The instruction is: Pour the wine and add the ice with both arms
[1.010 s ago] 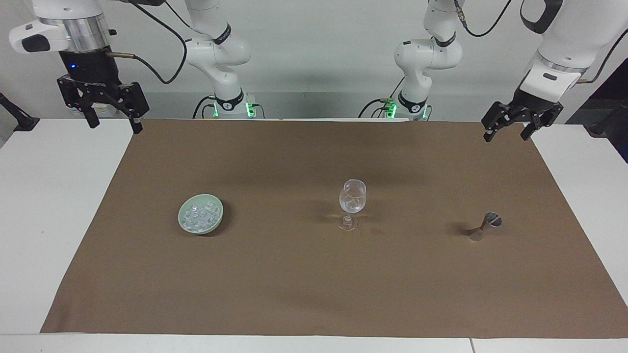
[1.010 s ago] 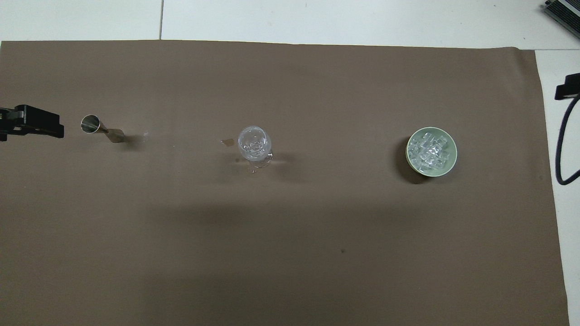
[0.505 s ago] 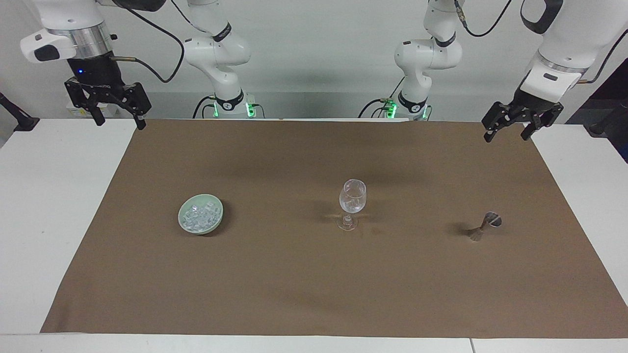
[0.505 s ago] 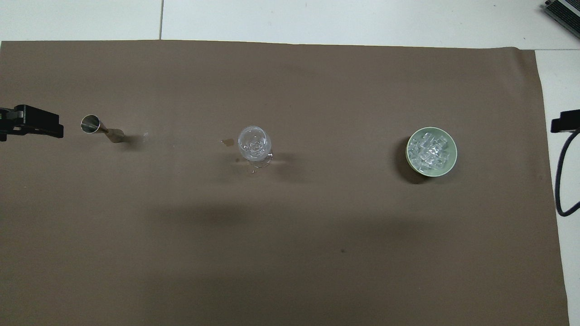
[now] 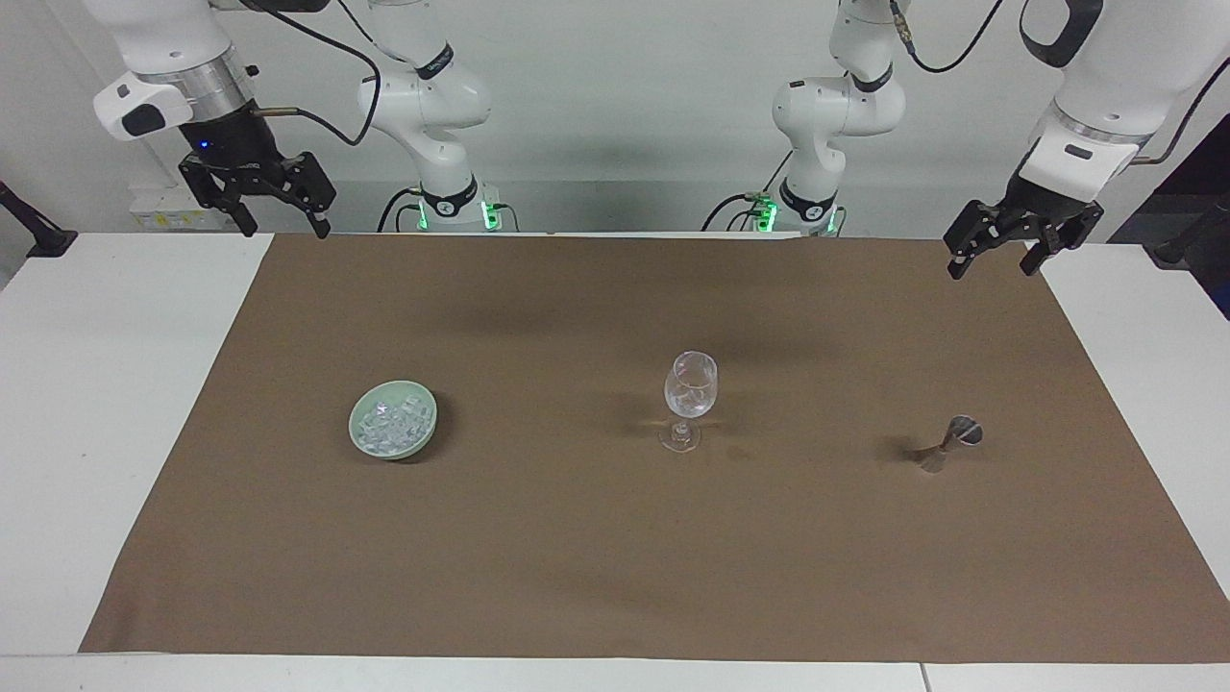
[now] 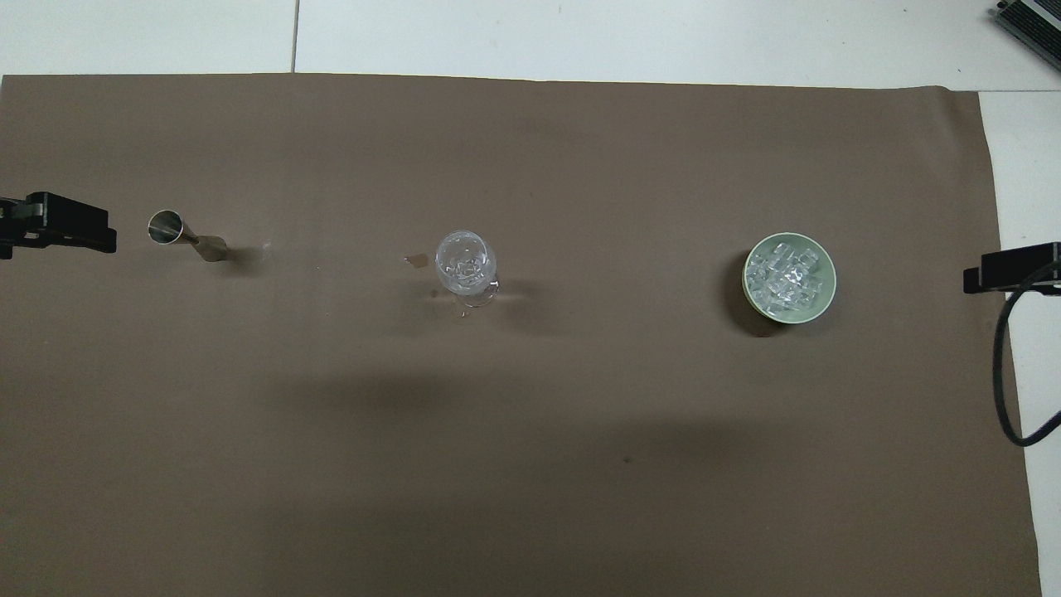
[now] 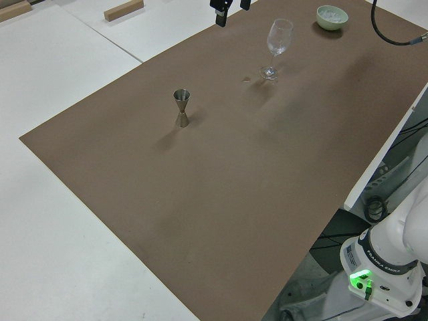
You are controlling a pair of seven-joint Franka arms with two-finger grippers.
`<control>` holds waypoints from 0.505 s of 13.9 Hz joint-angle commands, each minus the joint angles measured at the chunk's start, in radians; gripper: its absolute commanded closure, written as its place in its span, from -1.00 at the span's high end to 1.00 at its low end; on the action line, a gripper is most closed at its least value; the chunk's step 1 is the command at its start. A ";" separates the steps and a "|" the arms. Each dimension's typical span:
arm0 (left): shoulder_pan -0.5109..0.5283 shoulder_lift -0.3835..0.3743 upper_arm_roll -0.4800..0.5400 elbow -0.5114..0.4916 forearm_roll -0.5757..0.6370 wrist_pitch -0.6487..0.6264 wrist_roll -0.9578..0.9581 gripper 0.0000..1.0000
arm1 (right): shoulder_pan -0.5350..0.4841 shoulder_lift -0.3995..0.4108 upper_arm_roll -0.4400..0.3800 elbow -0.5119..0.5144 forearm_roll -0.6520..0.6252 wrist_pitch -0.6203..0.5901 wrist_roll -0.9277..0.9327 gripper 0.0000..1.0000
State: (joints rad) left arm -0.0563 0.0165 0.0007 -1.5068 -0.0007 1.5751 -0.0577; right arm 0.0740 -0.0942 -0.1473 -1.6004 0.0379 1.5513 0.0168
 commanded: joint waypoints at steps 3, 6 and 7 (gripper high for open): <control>0.003 -0.001 0.001 -0.004 0.024 0.000 -0.008 1.00 | 0.007 -0.030 0.002 -0.038 -0.010 0.007 -0.024 1.00; 0.001 -0.001 0.001 -0.004 0.024 0.000 -0.008 1.00 | 0.006 -0.029 -0.008 -0.059 -0.010 0.021 -0.021 1.00; 0.000 -0.001 0.001 -0.004 0.024 -0.001 -0.010 1.00 | 0.006 -0.027 -0.017 -0.059 -0.007 0.035 -0.018 1.00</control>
State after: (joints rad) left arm -0.0561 0.0165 0.0032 -1.5069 0.0003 1.5751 -0.0577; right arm 0.0779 -0.0959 -0.1511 -1.6182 0.0348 1.5523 0.0167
